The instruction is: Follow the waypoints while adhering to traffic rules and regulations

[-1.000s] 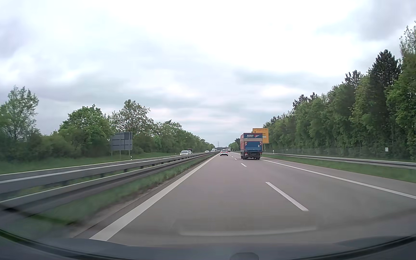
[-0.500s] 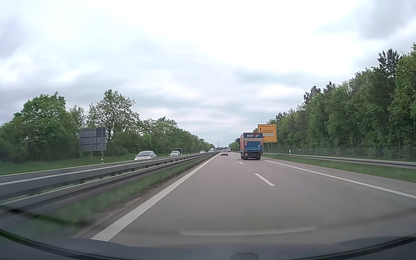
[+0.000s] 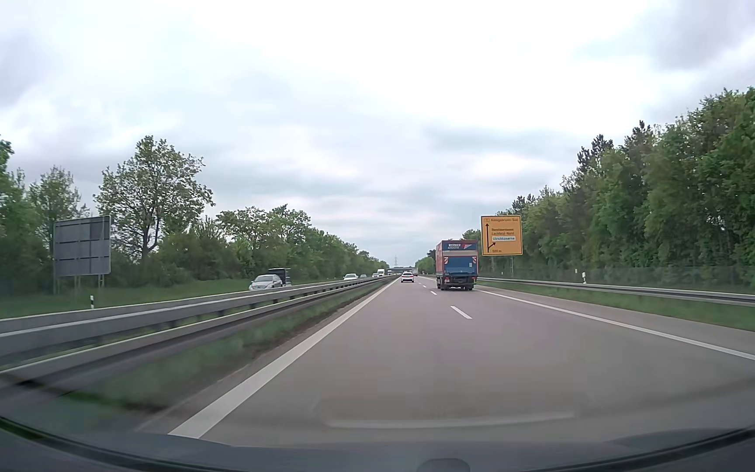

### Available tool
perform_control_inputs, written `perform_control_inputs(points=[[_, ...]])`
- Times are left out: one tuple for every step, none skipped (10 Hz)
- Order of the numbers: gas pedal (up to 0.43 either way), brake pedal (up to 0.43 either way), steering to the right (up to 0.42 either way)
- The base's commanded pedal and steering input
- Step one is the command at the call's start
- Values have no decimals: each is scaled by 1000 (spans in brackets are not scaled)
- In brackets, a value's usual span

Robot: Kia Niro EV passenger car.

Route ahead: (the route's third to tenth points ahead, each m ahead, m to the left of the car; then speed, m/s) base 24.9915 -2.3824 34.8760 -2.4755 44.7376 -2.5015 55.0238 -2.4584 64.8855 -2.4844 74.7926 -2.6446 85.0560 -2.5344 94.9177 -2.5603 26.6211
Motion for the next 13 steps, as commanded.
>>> perform_control_inputs(points=[[197, 0, -1], [280, 0, -1], [311, 0, -1], [331, 0, -1], [358, 0, -1], [378, 0, 0], [398, 0, 0], [421, 0, -1], [421, 0, 0], [421, 0, -1], [421, 0, 0], [429, 0, -1], [449, 0, 0]])
